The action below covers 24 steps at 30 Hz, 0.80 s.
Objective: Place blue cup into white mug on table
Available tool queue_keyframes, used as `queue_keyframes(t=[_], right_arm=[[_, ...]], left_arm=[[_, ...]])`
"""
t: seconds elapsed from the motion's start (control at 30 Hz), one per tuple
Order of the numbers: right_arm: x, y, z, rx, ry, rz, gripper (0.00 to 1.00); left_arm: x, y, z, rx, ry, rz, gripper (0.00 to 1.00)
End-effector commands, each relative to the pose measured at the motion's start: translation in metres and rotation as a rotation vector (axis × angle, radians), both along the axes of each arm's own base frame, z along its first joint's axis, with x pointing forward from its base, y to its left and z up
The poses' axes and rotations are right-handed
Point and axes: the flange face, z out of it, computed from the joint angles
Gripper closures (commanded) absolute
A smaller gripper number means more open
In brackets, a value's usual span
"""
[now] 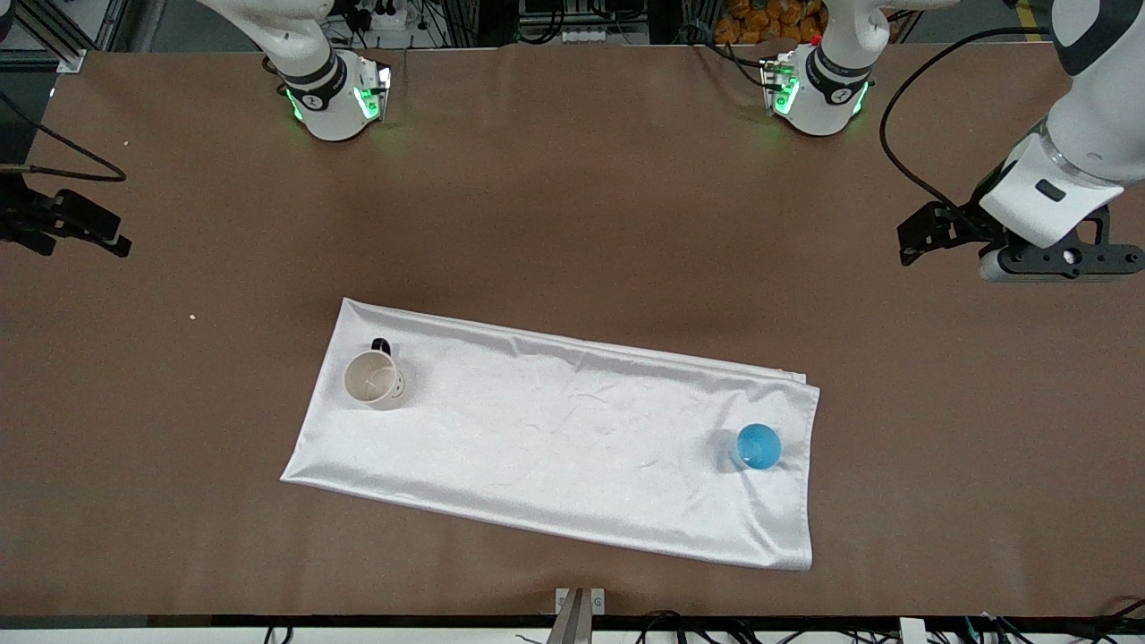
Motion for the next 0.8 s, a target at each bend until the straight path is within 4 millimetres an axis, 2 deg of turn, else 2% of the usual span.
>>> queue_keyframes(t=[0.0,0.53,0.77], right_arm=[[0.000,0.007,0.002,0.007,0.007,-0.010,0.00],[0.000,0.013,-0.003,0.005,0.023,0.002,0.00],[0.004,0.018,-0.041,0.024,0.090,-0.068,0.00]], left_arm=[[0.000,0.000,0.003,-0.006,0.008,0.008,0.00],[0.001,-0.001,0.002,-0.006,0.010,0.000,0.00],[0.001,-0.003,0.002,-0.006,0.010,-0.009,0.00]])
